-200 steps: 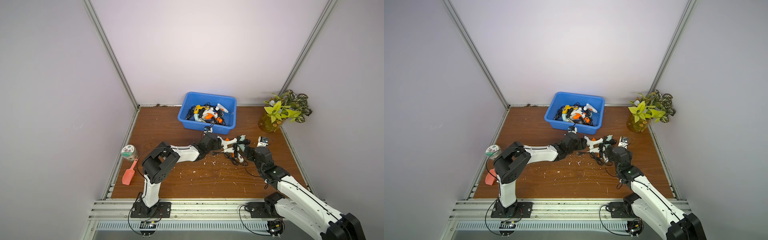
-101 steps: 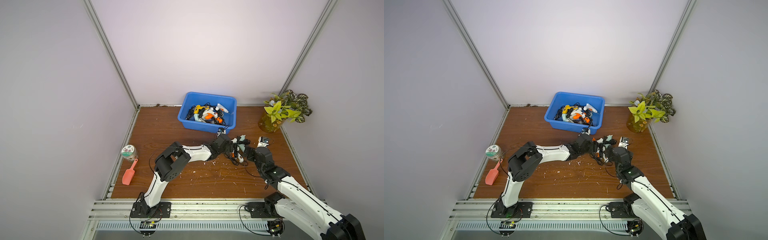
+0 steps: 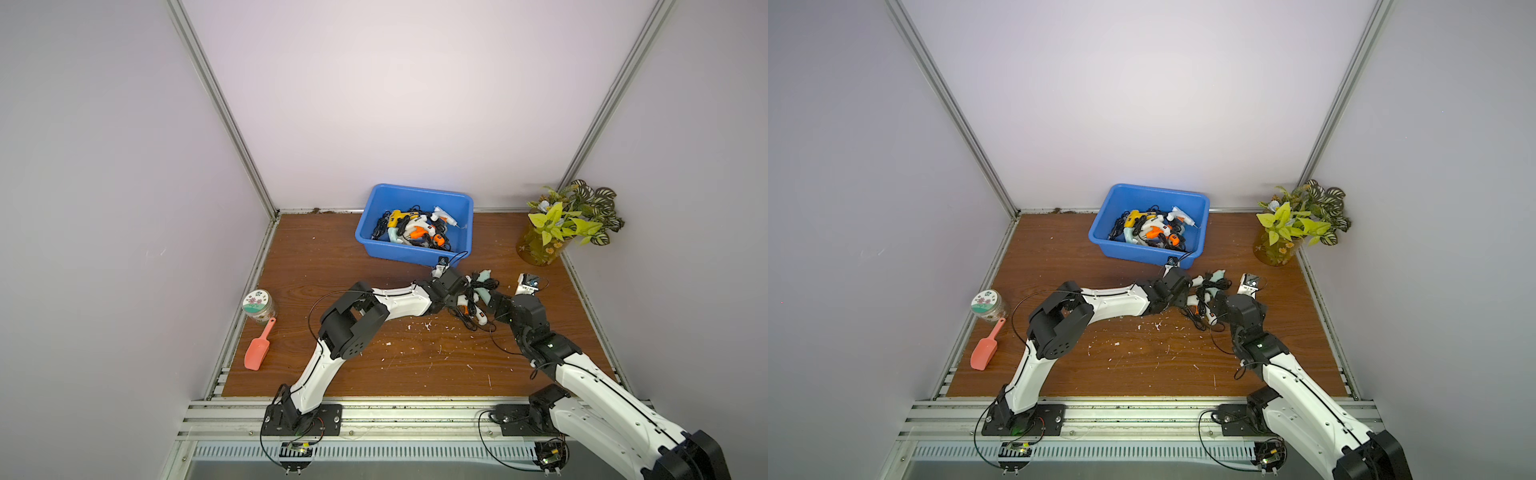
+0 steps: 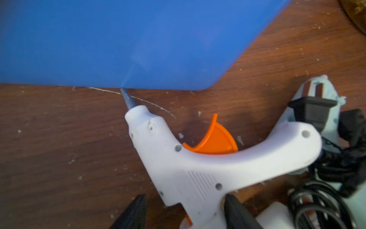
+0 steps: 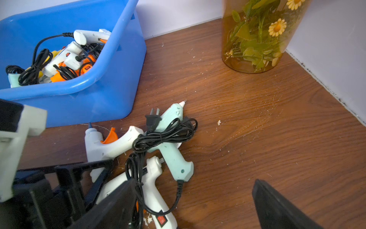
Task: Put the hot melt glue gun into the storage box
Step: Move the hot melt adhesive gun to the center of the board, then pick up the hot melt adhesive gun from the center of the board.
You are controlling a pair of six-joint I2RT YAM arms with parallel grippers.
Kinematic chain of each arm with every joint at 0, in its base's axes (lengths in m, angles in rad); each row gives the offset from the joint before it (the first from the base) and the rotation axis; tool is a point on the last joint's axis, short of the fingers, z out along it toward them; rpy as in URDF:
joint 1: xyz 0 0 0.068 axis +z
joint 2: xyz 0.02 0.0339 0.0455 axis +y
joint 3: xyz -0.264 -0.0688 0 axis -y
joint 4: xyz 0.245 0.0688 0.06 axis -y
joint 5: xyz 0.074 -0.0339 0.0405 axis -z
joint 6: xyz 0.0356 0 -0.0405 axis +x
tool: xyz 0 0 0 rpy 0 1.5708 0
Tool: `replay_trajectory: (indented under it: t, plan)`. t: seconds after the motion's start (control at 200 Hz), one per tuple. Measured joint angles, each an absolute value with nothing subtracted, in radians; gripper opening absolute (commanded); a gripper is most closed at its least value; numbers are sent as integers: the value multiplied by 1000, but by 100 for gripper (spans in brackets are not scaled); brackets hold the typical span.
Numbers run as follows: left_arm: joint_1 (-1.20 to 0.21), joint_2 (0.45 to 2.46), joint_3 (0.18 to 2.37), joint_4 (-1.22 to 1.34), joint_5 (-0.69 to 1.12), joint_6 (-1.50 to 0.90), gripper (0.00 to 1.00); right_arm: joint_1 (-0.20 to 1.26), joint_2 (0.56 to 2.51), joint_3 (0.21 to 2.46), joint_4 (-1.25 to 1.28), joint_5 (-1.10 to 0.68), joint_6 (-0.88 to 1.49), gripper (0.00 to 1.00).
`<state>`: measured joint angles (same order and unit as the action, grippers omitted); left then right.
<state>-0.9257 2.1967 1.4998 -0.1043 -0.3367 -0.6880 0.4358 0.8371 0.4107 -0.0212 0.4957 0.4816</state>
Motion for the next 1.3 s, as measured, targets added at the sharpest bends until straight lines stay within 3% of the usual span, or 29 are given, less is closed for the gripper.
replay_trajectory:
  t: [0.06,0.295,0.525,0.661,0.841,1.296]
  plan:
    - [-925,2194,1488,-117,-354,-695,51,435,837,411,-21,496,482,99]
    - [-900,2084,1319,-101,-375,-744,43,435,829,411,-21,495,482,99]
    - [-871,1991,1203,-109,-384,-783,42,434,826,411,-21,492,486,99]
    - [-854,1960,1171,-114,-388,-802,59,434,826,411,-21,492,487,99]
    - [-849,1930,1164,-107,-374,-805,74,434,826,411,-21,492,487,99]
    - [-804,1973,1259,-72,-433,-806,75,430,846,411,-20,488,487,99]
